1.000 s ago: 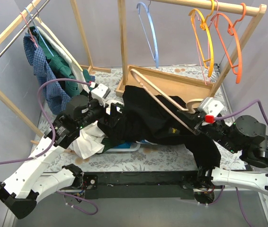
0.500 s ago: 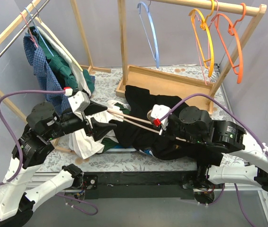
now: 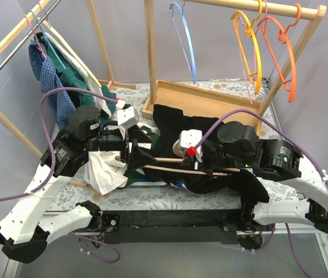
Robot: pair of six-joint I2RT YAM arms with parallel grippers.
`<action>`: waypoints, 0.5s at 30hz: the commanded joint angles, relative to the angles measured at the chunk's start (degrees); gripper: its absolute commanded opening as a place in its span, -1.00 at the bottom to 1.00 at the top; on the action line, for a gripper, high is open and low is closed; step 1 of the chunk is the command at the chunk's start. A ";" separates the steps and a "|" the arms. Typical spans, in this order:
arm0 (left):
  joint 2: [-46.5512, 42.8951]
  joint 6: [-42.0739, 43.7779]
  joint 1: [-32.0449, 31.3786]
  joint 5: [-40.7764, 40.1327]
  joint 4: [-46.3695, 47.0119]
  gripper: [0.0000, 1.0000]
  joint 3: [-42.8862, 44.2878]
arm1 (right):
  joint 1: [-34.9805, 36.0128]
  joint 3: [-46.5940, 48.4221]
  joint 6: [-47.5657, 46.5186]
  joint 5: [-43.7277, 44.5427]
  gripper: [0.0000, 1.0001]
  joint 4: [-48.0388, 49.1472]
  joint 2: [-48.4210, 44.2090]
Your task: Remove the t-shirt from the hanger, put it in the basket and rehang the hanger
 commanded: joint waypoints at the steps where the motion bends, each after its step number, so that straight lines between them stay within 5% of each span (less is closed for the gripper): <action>1: -0.73 3.44 0.17 4.79 -2.81 0.44 0.63 | -0.28 2.18 -0.99 -4.18 -0.97 -0.74 2.04; 5: -0.73 5.55 0.17 5.15 -6.41 0.23 -0.24 | -0.28 3.06 -1.17 -4.27 -0.97 0.31 2.39; 15: -3.98 5.12 0.17 1.11 -7.57 0.29 -6.05 | -0.19 5.96 -1.61 -5.67 -0.97 -0.91 3.62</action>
